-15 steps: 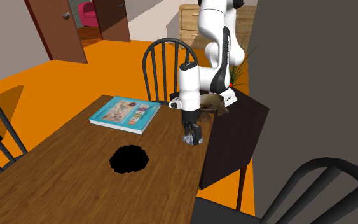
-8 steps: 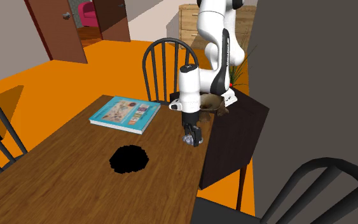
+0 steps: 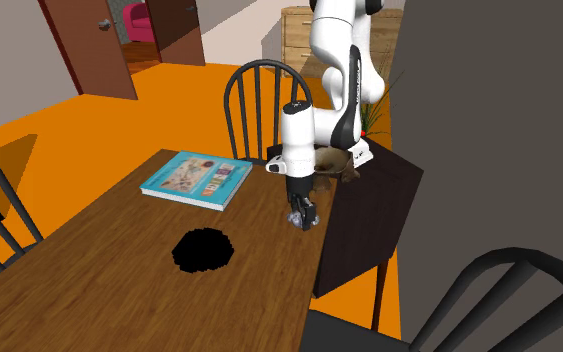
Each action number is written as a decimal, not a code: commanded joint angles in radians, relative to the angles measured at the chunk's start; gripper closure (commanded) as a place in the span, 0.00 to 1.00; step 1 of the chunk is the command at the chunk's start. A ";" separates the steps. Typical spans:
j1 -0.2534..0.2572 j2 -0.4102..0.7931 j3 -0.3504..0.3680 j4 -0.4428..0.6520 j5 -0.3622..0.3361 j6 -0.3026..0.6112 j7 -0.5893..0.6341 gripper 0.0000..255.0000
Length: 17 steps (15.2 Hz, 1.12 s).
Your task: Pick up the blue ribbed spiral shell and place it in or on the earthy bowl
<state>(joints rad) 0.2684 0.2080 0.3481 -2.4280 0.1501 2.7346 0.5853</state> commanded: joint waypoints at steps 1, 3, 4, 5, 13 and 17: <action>0.000 0.000 0.000 0.000 0.000 0.000 0.000 1.00; 0.000 0.000 0.000 0.000 0.000 0.000 0.000 1.00; -0.002 -0.014 0.003 0.000 0.005 -0.014 -0.002 1.00; -0.004 -0.027 0.005 0.000 0.010 -0.027 -0.004 1.00; -0.014 -0.129 0.016 0.013 0.045 -0.138 -0.017 1.00; -0.017 -0.176 0.017 0.024 0.058 -0.195 -0.021 1.00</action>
<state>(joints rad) 0.2524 0.0439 0.3653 -2.4071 0.2047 2.5548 0.5664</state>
